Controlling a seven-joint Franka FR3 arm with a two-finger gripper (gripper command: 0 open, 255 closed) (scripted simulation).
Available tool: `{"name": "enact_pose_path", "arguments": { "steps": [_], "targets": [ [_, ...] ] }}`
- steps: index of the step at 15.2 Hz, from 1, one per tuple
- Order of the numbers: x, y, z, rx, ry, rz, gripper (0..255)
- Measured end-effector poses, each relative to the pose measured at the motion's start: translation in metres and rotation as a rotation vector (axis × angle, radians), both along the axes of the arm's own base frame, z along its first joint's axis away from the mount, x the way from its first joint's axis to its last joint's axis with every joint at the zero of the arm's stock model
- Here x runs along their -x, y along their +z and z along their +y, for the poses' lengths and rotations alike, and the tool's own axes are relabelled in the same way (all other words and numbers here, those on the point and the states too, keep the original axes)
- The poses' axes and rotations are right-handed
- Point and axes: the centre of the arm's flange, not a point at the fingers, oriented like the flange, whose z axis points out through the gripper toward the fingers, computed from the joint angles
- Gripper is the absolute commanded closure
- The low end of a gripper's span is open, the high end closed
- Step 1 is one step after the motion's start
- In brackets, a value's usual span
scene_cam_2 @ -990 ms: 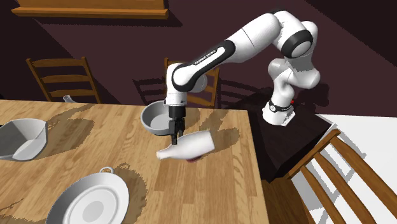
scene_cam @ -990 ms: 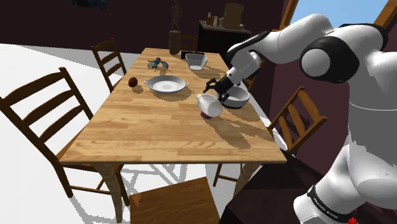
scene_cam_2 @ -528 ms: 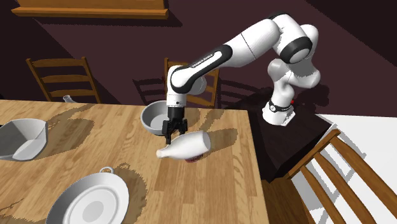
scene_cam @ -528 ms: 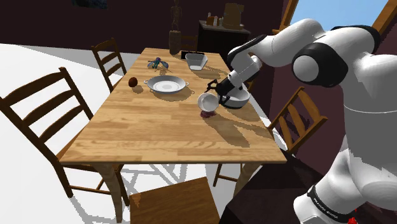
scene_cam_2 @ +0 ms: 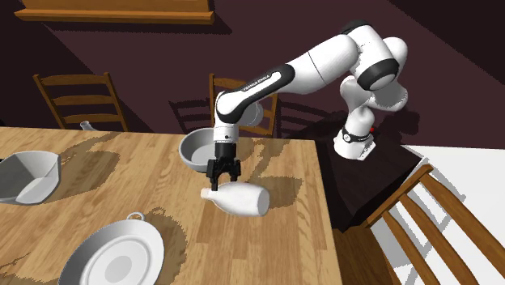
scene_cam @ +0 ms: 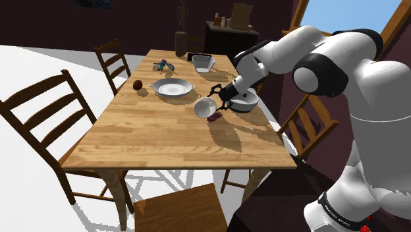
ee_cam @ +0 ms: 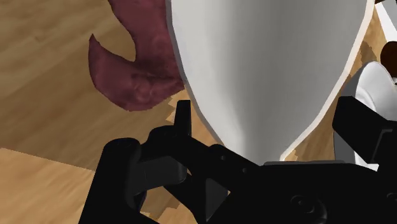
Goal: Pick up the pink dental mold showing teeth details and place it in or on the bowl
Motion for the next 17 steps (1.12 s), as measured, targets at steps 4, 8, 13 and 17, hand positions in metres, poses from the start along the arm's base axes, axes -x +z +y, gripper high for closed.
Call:
{"name": "enact_pose_path", "arguments": {
  "steps": [4, 8, 13, 17],
  "targets": [
    [-0.010, 0.003, 0.008, 0.027, 0.038, 0.021, 255],
    [-0.012, 0.006, 0.009, 0.038, 0.053, 0.031, 255],
    [-0.007, -0.004, 0.007, -0.009, 0.014, -0.013, 255],
    [-0.005, 0.018, 0.013, 0.058, 0.086, 0.031, 255]
  ]
}}
